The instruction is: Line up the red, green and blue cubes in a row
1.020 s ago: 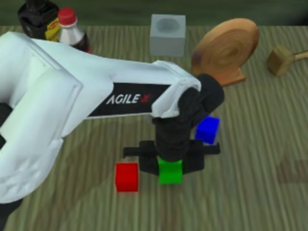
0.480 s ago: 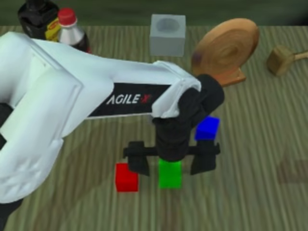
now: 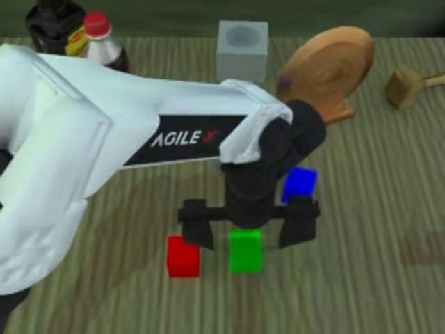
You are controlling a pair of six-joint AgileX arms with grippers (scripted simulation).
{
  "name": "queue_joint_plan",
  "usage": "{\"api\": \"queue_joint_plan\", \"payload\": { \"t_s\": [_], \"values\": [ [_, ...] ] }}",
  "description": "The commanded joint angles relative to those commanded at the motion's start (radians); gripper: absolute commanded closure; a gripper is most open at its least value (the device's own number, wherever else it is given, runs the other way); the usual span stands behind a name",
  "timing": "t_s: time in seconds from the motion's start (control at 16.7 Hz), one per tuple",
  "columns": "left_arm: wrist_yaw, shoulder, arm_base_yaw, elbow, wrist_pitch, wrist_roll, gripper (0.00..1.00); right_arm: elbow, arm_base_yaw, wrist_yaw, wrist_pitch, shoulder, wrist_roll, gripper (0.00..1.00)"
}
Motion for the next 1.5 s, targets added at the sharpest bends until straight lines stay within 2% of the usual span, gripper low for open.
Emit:
{"api": "queue_joint_plan", "payload": {
  "t_s": [0.36,0.66,0.84,1.14,1.5],
  "values": [
    [0.0,-0.072,0.013,0.114,-0.191,0.001,0.0,0.0,0.0,0.0,0.0,0.0,0.0,0.0],
    [0.0,-0.072,0.008,0.115,-0.193,0.001,0.0,0.0,0.0,0.0,0.0,0.0,0.0,0.0],
    [-0.004,-0.13,0.035,0.063,-0.156,0.02,0.0,0.061,0.021,-0.003,-0.04,0.062,-0.026,0.0],
    [-0.013,-0.422,0.164,-0.184,0.003,0.106,0.0,0.36,0.1,-0.003,-0.222,0.376,-0.141,0.0],
    [-0.019,-0.959,0.397,-0.641,0.278,0.287,0.0,0.89,0.231,0.001,-0.554,1.052,-0.341,0.0]
  ]
}}
